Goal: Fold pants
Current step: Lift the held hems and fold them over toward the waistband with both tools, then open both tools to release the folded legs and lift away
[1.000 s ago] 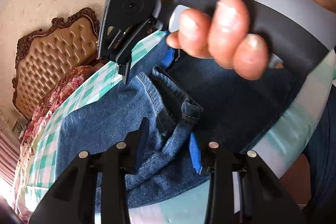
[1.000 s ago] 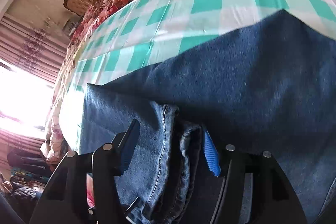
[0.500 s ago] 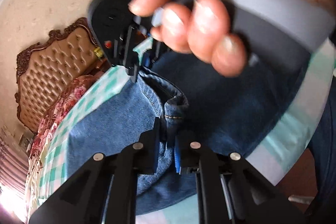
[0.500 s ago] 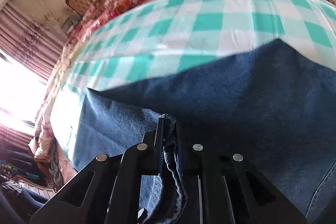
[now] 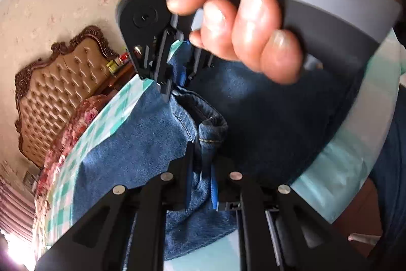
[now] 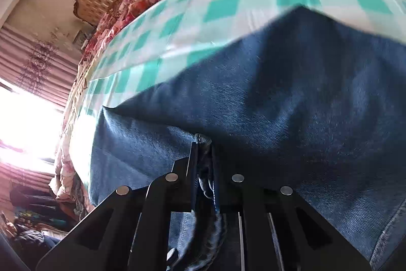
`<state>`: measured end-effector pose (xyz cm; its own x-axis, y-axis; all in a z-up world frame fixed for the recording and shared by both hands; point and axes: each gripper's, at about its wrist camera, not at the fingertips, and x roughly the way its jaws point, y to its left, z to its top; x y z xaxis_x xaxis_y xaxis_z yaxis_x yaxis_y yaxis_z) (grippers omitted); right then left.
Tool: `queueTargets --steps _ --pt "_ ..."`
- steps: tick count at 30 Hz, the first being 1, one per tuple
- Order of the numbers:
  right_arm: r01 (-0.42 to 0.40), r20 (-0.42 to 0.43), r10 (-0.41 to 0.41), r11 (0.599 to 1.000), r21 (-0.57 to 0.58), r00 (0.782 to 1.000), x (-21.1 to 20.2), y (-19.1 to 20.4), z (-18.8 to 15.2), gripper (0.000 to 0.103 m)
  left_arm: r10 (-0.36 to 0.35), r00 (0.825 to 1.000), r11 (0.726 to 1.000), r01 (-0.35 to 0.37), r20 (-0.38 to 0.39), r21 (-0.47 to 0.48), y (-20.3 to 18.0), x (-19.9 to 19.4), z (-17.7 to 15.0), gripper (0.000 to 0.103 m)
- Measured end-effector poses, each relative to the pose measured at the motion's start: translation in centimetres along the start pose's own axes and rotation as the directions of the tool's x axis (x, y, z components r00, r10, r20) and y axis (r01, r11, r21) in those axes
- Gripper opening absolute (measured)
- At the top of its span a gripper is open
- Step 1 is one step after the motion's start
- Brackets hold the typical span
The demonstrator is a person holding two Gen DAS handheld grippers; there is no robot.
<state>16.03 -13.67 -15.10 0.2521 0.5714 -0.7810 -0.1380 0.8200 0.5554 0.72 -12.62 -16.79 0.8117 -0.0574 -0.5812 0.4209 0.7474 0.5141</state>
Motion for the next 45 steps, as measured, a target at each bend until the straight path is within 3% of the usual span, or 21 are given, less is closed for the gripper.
queueTargets --steps 5,10,13,14,15,16,18,21,24,27,29,30,31,33,35,37,38,39,42,43,45 --pt "0.007 0.054 -0.005 1.0 -0.029 0.999 -1.6 1.2 -0.1 0.01 0.028 0.999 1.0 -0.028 0.04 -0.009 0.2 -1.5 0.7 0.011" --pt "0.03 0.08 -0.028 0.999 -0.026 0.996 -2.9 1.0 -0.4 0.01 0.001 0.999 1.0 -0.001 0.043 0.004 -0.7 -1.2 1.0 0.011" --pt "0.098 0.048 -0.096 0.995 -0.035 0.994 -1.5 0.3 -0.7 0.01 -0.045 0.999 0.999 0.045 0.01 -0.006 -1.3 -0.6 0.7 0.016" --pt "0.138 0.05 -0.136 0.99 -0.037 0.989 -1.1 0.2 -0.7 0.011 -0.042 0.999 0.999 0.042 0.017 -0.007 -1.2 -0.8 0.6 0.024" --pt "0.147 0.068 -0.144 0.989 -0.037 0.987 -1.4 0.3 -0.9 0.017 -0.044 0.999 0.999 0.044 0.019 -0.017 -0.8 -1.1 0.6 0.04" --pt "0.166 0.089 -0.162 0.986 -0.032 0.983 -1.9 0.4 -1.0 0.026 -0.055 0.998 0.997 0.057 0.044 -0.054 0.2 -2.1 0.4 0.049" --pt "0.255 0.183 -0.246 0.966 -0.027 0.952 -3.9 1.2 -1.5 0.027 -0.076 0.994 0.985 0.087 0.078 -0.148 2.7 -4.3 -0.4 0.057" --pt "0.329 0.315 -0.295 0.942 -0.059 0.902 -7.1 3.4 -3.1 0.027 -0.079 0.993 0.931 0.107 0.093 -0.35 8.0 -6.6 -2.9 0.055" --pt "0.355 0.358 -0.274 0.917 -0.181 0.892 -6.7 7.4 -5.9 0.027 -0.044 0.999 0.803 0.043 0.013 -0.594 15.2 -6.1 -7.4 0.016" --pt "0.398 0.323 -0.303 0.87 -0.29 0.897 -3.1 9.9 -8.8 0.027 -0.099 0.991 0.756 0.019 -0.086 -0.655 18.4 -2.9 -11.2 0.015" --pt "0.419 0.255 -0.35 0.855 -0.306 0.901 -0.5 9.6 -9.7 0.023 -0.116 0.97 0.741 -0.058 -0.212 -0.669 19.7 -1.0 -14.0 0.003" --pt "0.435 0.223 -0.381 0.849 -0.301 0.897 0.6 9.0 -10.0 0.018 -0.13 0.972 0.705 -0.049 -0.197 -0.707 20.8 -1.4 -14.8 0.002" --pt "0.441 0.244 -0.378 0.845 -0.304 0.893 0.7 8.7 -10.3 0.017 -0.116 0.971 0.692 -0.073 -0.21 -0.718 21.5 -1.6 -14.9 0.002" --pt "0.439 0.241 -0.378 0.844 -0.308 0.894 0.7 8.4 -10.2 0.017 -0.059 0.973 0.718 -0.114 -0.223 -0.687 22.5 -1.7 -14.0 0.004" --pt "0.437 0.231 -0.38 0.848 -0.3 0.896 0.9 8.3 -10.1 0.017 -0.122 0.981 0.739 -0.009 -0.148 -0.673 23.5 -0.7 -11.8 0.005" --pt "0.449 0.239 -0.388 0.837 -0.312 0.89 1.2 8.5 -10.2 0.017 -0.237 0.969 0.753 0.132 -0.078 -0.644 24.3 1.7 -10.1 0.011" --pt "0.452 0.241 -0.39 0.835 -0.314 0.889 1.1 8.5 -10.3 0.017 -0.23 0.967 0.78 0.115 -0.111 -0.615 24.3 3.3 -9.4 0.011" --pt "0.452 0.24 -0.391 0.836 -0.31 0.889 1.0 8.6 -10.6 0.017 -0.182 0.961 0.818 0.029 -0.21 -0.575 24.8 5.9 -9.3 0.01" --pt "0.454 0.241 -0.393 0.834 -0.314 0.887 0.9 8.8 -10.8 0.017 -0.096 0.939 0.781 -0.134 -0.33 -0.61 28.3 8.7 -9.9 0.009" --pt "0.45 0.242 -0.389 0.836 -0.313 0.889 0.8 8.6 -10.8 0.017 -0.09 0.948 0.777 -0.125 -0.304 -0.616 29.1 8.7 -9.2 0.009" --pt "0.445 0.24 -0.384 0.84 -0.31 0.891 0.6 8.6 -10.8 0.017 -0.139 0.969 0.803 -0.012 -0.206 -0.595 28.8 8.1 -7.3 0.013"
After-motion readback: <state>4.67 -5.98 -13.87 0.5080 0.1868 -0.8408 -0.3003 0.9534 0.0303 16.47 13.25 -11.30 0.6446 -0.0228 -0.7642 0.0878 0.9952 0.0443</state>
